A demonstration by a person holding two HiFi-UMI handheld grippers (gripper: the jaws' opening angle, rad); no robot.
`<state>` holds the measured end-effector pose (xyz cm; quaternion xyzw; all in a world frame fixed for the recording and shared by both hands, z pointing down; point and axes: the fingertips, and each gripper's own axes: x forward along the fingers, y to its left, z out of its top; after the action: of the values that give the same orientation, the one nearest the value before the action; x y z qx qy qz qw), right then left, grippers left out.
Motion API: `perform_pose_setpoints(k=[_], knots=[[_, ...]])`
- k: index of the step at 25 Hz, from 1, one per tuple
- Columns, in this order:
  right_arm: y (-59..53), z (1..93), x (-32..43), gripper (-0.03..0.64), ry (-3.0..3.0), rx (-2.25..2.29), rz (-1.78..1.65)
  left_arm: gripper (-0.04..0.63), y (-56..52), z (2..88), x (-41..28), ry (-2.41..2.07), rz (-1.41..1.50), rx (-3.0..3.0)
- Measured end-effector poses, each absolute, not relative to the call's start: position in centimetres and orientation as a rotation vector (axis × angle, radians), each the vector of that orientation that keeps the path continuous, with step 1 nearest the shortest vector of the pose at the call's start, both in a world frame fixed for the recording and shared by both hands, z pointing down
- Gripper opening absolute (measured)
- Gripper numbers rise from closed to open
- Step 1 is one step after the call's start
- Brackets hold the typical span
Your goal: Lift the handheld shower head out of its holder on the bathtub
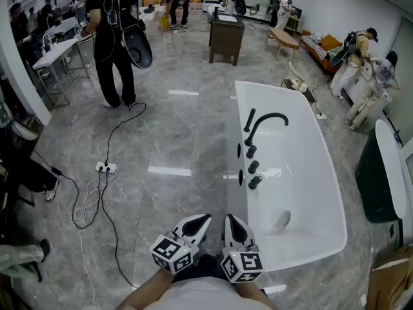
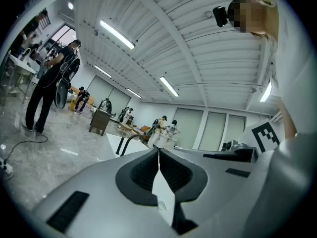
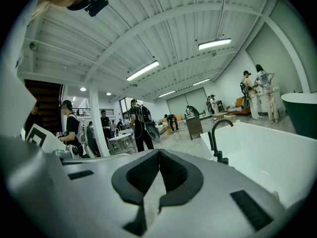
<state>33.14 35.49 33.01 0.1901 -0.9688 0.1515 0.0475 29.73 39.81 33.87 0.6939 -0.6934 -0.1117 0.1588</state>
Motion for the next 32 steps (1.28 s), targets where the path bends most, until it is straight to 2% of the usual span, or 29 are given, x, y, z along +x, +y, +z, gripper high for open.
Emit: perform_pose_setpoints(k=[12,32], knots=[[33.2,32.9,33.3,0.017,-2.991,0.584,0.473,0.012,37.9,34.1,29.4,-1.998,-0.323,1.99],[29.0,34.7,35.9,0.017,-2.992,0.506,0.536,0.012,34.3,35.9,32.8,-2.028,-0.322,1.944]])
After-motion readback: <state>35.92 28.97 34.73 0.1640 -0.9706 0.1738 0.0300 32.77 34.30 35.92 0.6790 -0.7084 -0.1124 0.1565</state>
